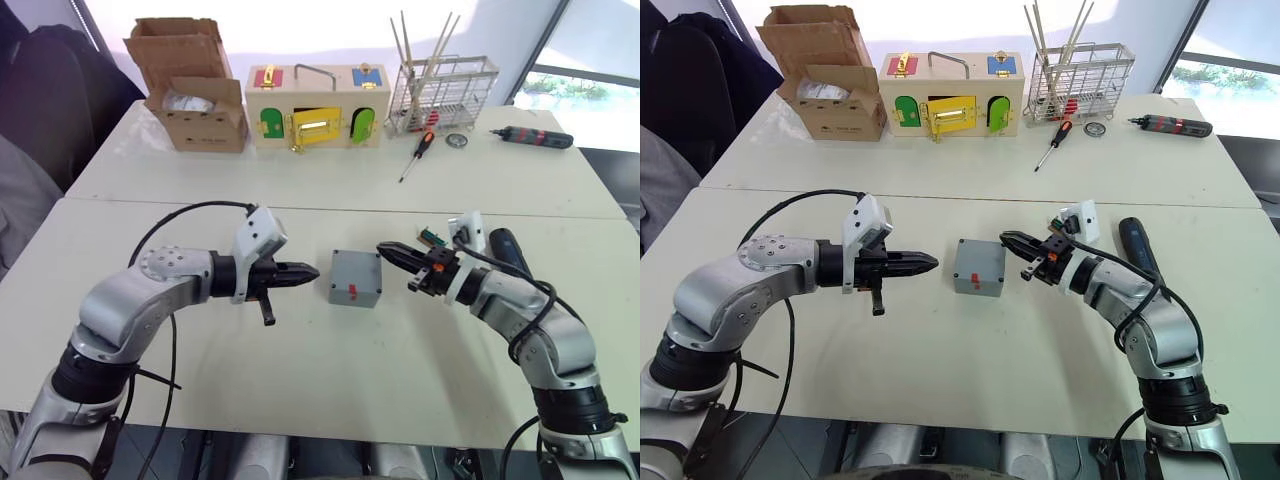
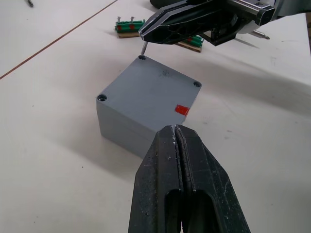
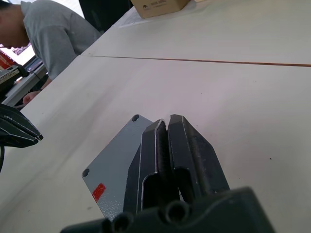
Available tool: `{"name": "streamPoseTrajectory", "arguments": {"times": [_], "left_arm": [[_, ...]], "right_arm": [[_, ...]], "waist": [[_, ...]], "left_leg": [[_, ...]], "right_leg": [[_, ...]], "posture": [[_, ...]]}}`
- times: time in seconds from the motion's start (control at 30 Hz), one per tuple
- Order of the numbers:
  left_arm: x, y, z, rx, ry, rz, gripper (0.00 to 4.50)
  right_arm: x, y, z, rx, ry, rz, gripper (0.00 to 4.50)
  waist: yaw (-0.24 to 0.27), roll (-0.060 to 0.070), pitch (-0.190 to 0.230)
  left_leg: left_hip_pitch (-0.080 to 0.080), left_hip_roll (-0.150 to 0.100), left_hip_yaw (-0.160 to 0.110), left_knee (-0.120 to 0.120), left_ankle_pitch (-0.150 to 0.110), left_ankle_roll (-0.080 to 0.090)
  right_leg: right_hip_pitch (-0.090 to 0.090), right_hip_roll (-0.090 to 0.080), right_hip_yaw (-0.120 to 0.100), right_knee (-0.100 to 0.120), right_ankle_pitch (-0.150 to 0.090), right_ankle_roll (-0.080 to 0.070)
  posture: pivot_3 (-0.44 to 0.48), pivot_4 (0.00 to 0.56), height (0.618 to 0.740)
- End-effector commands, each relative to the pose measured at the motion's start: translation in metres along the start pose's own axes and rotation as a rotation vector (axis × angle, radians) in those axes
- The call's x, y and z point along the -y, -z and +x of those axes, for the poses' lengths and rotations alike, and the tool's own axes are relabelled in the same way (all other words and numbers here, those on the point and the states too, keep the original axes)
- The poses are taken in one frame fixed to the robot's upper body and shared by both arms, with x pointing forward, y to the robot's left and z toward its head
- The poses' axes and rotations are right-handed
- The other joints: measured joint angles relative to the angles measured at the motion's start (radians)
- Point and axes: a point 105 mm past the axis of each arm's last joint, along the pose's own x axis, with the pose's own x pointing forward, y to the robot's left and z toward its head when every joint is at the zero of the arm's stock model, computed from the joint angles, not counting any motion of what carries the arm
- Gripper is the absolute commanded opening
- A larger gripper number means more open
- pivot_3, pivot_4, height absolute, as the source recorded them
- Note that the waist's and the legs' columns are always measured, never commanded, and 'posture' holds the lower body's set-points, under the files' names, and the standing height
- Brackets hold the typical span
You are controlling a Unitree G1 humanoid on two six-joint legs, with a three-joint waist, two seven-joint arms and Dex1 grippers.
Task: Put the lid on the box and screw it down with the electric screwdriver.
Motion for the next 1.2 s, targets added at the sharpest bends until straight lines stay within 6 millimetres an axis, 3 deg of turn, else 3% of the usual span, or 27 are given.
{"name": "streamPoseTrajectory", "arguments": {"times": [0.03,0.87,0.97,1.0,1.07,1.2], "left_arm": [[0.002,-0.007,-0.002,0.02,-0.002,0.039,0.0],[0.001,-0.007,-0.001,0.023,-0.012,0.041,0.0],[0.0,-0.008,0.0,0.027,-0.013,0.041,0.0],[0.0,-0.008,0.0,0.028,-0.013,0.041,0.0],[0.001,-0.008,0.001,0.031,-0.011,0.042,0.0],[0.002,-0.011,0.003,0.058,-0.002,0.039,0.0]], "right_arm": [[-0.002,-0.006,-0.002,0.027,-0.008,-0.01,0.09],[0.004,0.001,0.008,0.0,0.005,-0.034,0.09],[0.006,-0.001,0.008,-0.009,0.009,-0.074,1.29],[0.007,-0.001,0.008,-0.008,0.011,-0.078,2.0],[0.008,-0.005,0.007,-0.001,0.015,-0.076,2.83],[0.023,-0.026,-0.002,0.044,0.104,-0.091,4.19]], "waist": [[0.0,0.0,0.0],[-0.001,0.0,0.0],[-0.001,0.0,0.0],[0.0,0.0,0.0],[0.0,0.0,0.0],[0.0,0.0,0.0]], "left_leg": [[0.0,0.0,0.0,0.0,0.0,0.0],[0.0,0.0,0.0,0.0,0.0,0.0],[0.0,0.0,0.0,0.0,0.0,0.0],[0.0,0.0,0.0,0.0,0.0,0.0],[0.0,0.0,0.0,0.0,0.0,0.0],[0.0,0.0,0.0,0.0,0.0,0.0]], "right_leg": [[0.0,0.0,0.0,0.0,0.0,0.0],[0.0,0.0,0.0,0.0,0.0,0.0],[0.0,0.0,0.0,0.0,0.0,0.0],[0.0,0.0,0.0,0.0,0.0,0.0],[0.0,0.0,0.0,0.0,0.0,0.0],[0.0,0.0,0.0,0.0,0.0,0.0]], "posture": [[0.0,0.15,0.735],[0.0,0.15,0.735],[0.0,0.15,0.735],[0.0,0.15,0.735],[0.0,0.15,0.735],[0.0,0.15,0.735]]}}
